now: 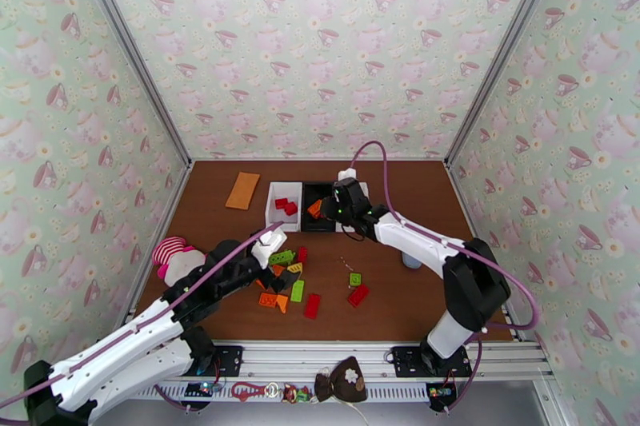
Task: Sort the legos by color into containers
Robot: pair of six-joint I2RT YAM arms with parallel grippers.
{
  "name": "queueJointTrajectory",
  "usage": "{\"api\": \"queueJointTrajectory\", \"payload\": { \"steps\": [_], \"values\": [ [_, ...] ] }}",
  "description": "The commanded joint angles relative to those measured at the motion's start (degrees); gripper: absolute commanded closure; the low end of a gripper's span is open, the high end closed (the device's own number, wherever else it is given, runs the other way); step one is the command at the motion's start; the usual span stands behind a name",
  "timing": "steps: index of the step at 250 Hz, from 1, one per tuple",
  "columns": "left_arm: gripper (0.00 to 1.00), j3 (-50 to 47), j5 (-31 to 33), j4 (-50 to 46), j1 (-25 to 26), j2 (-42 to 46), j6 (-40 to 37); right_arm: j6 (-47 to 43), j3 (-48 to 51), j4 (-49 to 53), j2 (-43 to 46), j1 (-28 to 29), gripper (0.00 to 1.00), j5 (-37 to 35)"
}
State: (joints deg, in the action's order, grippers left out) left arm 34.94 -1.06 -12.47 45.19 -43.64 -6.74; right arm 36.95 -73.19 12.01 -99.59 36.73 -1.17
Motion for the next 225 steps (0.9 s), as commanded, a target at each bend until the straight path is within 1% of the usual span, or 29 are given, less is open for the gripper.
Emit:
{"api": "queueJointTrajectory", "payload": {
  "steps": [1,43,99,173,184,193,210,225],
  "values": [
    [0.0,-0.1,5.5,-1.8,-0.4,2.0,3.1,-3.2,-7.1,-1.4,-5.2,0.1,0.84,5.1],
    [0.0,-0.6,9.0,-1.9,-1.0,3.5,5.7,-3.7,-13.5,-2.8,-12.5,0.5,0.82,7.7],
    [0.0,-0.6,7.7,-1.2,-1.9,2.0,5.7,-6.2,-20.8,-4.7,-21.2,1.9,0.82,8.3],
    [0.0,-0.7,6.9,0.2,-2.6,1.0,5.5,-9.3,-28.0,-3.0,-27.8,2.0,0.81,7.0],
    [0.0,-0.7,7.1,0.1,-2.7,1.0,5.6,-9.5,-28.6,-2.6,-28.1,2.0,0.78,6.9],
    [0.0,-0.6,7.4,0.0,-2.7,0.9,5.8,-9.8,-28.9,-2.4,-28.1,2.0,0.74,6.9],
    [0.0,-0.5,7.7,-0.3,-2.9,0.8,6.1,-10.3,-28.8,-2.3,-27.2,2.0,0.64,6.8],
    [0.0,-0.4,8.0,-0.5,-2.9,0.4,6.2,-10.7,-28.2,-2.5,-25.8,2.0,0.52,6.6]
  ]
}}
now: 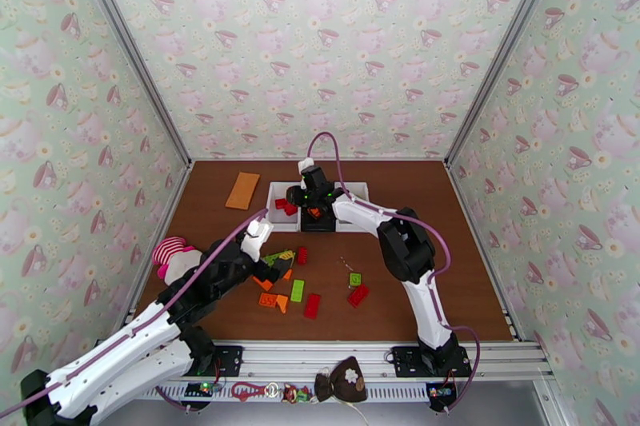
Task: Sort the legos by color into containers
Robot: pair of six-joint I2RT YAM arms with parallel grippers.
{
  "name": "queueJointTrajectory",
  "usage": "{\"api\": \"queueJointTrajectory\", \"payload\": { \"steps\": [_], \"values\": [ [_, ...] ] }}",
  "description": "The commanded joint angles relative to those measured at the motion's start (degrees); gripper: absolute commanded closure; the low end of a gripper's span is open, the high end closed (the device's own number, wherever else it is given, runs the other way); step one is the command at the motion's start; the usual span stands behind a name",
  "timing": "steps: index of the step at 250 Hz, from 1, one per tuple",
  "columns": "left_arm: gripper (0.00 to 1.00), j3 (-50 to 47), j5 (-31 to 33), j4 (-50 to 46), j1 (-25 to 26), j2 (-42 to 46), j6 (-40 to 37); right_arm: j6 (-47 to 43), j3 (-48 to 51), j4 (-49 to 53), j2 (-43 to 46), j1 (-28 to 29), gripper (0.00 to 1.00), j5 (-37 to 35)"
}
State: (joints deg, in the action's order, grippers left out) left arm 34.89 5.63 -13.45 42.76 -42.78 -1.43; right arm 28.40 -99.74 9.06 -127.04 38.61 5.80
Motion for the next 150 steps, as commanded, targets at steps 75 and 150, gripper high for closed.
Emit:
{"api": "queueJointTrajectory", "payload": {
  "steps": [75,150],
  "values": [
    [0.0,3.8,1.0,-4.9,-5.3,-6.9,8.3,-1.9,10.9,-4.7,15.0,0.1,0.24,-1.2],
    [0.0,9.4,3.9,-10.8,-8.7,-19.2,17.7,-4.6,27.9,-4.9,32.1,0.1,0.19,-6.1]
  ]
}}
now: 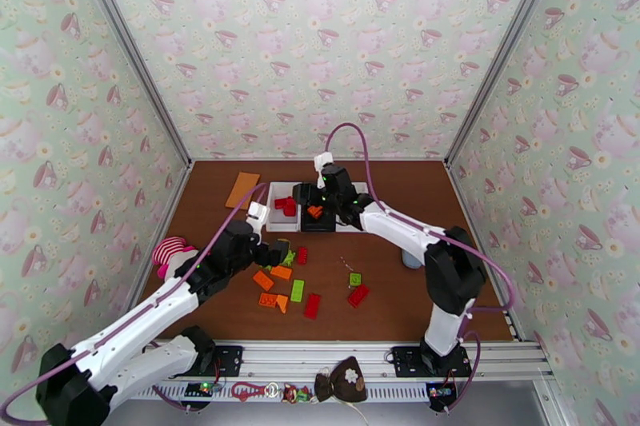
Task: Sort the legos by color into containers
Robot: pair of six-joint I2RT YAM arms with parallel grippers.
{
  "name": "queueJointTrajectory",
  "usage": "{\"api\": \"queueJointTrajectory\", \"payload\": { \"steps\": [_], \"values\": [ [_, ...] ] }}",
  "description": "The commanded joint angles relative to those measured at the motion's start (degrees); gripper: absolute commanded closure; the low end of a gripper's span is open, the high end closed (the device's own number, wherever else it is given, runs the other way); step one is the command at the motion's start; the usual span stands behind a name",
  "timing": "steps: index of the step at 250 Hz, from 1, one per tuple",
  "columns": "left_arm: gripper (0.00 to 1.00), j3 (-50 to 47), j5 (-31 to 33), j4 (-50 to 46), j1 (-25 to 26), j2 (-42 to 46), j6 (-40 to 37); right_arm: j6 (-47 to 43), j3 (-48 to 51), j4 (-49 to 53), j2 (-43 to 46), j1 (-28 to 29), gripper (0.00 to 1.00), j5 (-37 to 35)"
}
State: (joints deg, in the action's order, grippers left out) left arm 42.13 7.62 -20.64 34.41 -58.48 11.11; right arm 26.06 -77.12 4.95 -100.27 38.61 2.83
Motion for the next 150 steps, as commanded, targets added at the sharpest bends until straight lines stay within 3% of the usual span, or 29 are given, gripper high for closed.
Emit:
{"api": "queueJointTrajectory", "payload": {
  "steps": [1,34,65,97,150],
  "values": [
    [0.0,2.1,2.0,-3.6,-0.3,-3.6,5.1,-2.4,5.5,-0.7,5.6,0.1,0.18,-3.2],
    [0.0,4.4,1.5,-7.5,-1.2,-8.3,2.7,-3.6,12.3,0.6,12.8,0.1,0.17,-5.0],
    [0.0,8.4,-3.6,-12.7,-1.8,-13.8,-5.8,-3.9,17.0,3.0,18.4,0.1,0.16,-7.0],
    [0.0,12.3,-3.8,-17.6,-2.0,-19.9,-11.6,-3.8,20.0,4.5,22.5,0.1,0.16,-8.6],
    [0.1,17.9,-4.6,-23.2,-2.0,-28.5,-16.7,-2.4,22.9,7.4,27.6,0.1,0.16,-9.3]
  ]
}}
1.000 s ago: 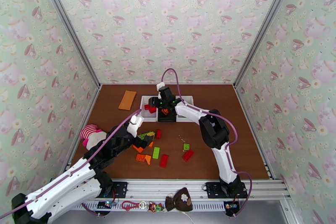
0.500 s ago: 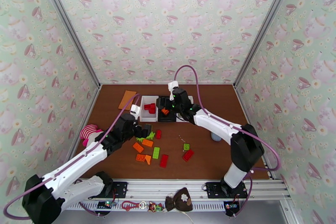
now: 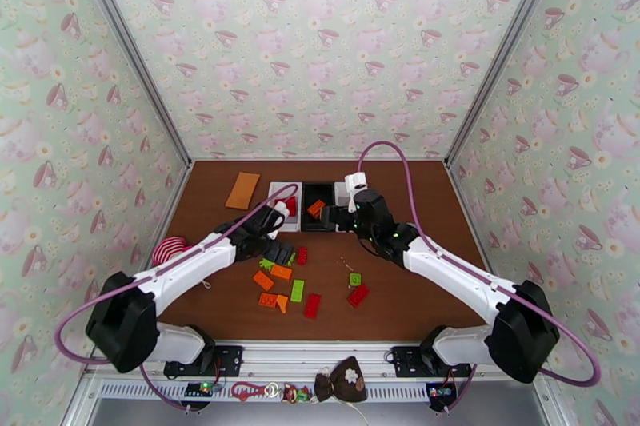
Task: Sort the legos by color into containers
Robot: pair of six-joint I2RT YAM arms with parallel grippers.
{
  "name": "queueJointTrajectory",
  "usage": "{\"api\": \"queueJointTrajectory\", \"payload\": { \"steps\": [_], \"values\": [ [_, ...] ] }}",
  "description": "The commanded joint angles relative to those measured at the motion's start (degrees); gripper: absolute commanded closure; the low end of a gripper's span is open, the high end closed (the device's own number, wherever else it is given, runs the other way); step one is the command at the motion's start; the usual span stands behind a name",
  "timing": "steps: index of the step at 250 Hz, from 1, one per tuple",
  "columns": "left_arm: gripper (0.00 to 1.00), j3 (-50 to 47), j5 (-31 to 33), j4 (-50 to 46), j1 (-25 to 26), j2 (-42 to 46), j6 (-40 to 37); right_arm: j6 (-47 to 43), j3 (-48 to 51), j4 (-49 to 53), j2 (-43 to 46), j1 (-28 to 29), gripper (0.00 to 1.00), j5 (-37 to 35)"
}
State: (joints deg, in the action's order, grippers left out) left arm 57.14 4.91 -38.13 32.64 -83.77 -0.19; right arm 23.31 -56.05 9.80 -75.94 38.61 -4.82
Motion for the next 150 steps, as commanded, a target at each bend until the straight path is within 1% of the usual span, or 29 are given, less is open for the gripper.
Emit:
{"api": "queueJointTrajectory", "payload": {
  "steps": [1,22,37,77,108,150],
  "values": [
    [0.1,2.9,-2.1,-5.7,-0.2,-3.3,-5.4,0.4,1.9,2.6,3.4,0.1,0.16,-1.5],
    [0.11,3.5,-2.4,-6.3,-0.2,-5.5,-7.5,0.6,3.2,3.9,4.8,0.1,0.16,-2.3],
    [0.15,3.9,-2.8,-6.6,-0.2,-7.0,-8.6,0.8,3.9,4.9,5.6,0.1,0.16,-3.5],
    [0.19,5.1,-3.5,-7.0,-0.3,-11.0,-10.1,1.3,5.2,5.3,7.5,0.1,0.16,-4.8],
    [0.18,6.0,-3.4,-6.9,-0.5,-13.7,-11.0,1.6,5.4,5.1,7.5,0.1,0.16,-5.2],
    [0.21,7.0,-3.3,-5.0,-1.3,-16.7,-10.9,1.5,5.5,4.6,7.0,0.1,0.16,-4.9]
  ]
}}
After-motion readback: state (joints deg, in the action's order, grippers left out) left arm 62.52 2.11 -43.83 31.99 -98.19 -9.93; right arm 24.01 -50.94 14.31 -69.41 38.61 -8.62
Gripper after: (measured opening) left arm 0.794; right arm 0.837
